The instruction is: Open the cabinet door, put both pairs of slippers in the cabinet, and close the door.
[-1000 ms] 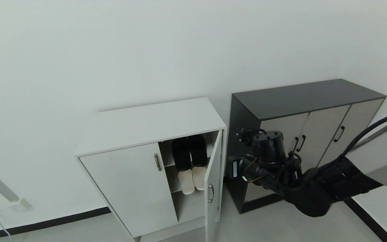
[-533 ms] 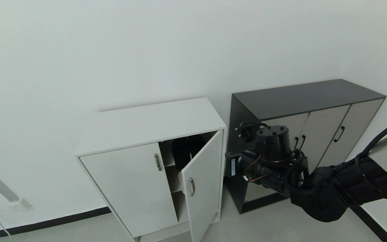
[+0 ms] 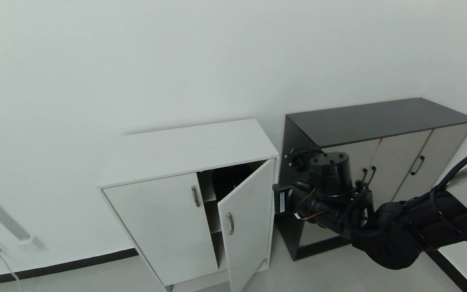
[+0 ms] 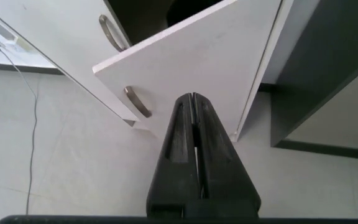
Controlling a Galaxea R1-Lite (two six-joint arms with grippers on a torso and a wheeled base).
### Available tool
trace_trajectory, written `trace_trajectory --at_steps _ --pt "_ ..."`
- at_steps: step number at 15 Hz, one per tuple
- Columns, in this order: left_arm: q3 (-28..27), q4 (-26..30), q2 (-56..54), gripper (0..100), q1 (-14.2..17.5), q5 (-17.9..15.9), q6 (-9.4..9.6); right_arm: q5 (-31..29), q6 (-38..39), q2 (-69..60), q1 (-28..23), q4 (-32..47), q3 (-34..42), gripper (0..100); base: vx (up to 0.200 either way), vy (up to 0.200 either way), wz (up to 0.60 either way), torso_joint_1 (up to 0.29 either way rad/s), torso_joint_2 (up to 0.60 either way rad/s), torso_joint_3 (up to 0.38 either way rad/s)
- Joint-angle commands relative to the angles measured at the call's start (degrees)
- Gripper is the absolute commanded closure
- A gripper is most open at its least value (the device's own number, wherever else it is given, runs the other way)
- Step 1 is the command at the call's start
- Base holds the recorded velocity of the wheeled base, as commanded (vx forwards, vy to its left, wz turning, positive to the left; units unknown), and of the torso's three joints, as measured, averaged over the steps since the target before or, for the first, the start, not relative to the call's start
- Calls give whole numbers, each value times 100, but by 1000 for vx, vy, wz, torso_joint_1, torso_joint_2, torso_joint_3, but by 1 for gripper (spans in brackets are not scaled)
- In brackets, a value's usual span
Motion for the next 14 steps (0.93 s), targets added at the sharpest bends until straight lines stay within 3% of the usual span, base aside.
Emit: trace_trajectory --at_steps 1,2,11,14 --pt "7 0 7 100 0 -2 -1 5 4 34 4 -14 11 100 0 0 600 12 2 2" --pt "-1 0 7 100 0 7 -1 14 4 25 4 -5 20 100 0 0 600 17 -2 2" --pt "7 0 7 100 0 -2 -1 -118 -260 -142 -145 -128 160 100 0 0 0 0 0 0" --pt "7 0 7 100 0 -2 -1 -171 -462 -441 -242 -128 767 100 0 0 0 0 0 0"
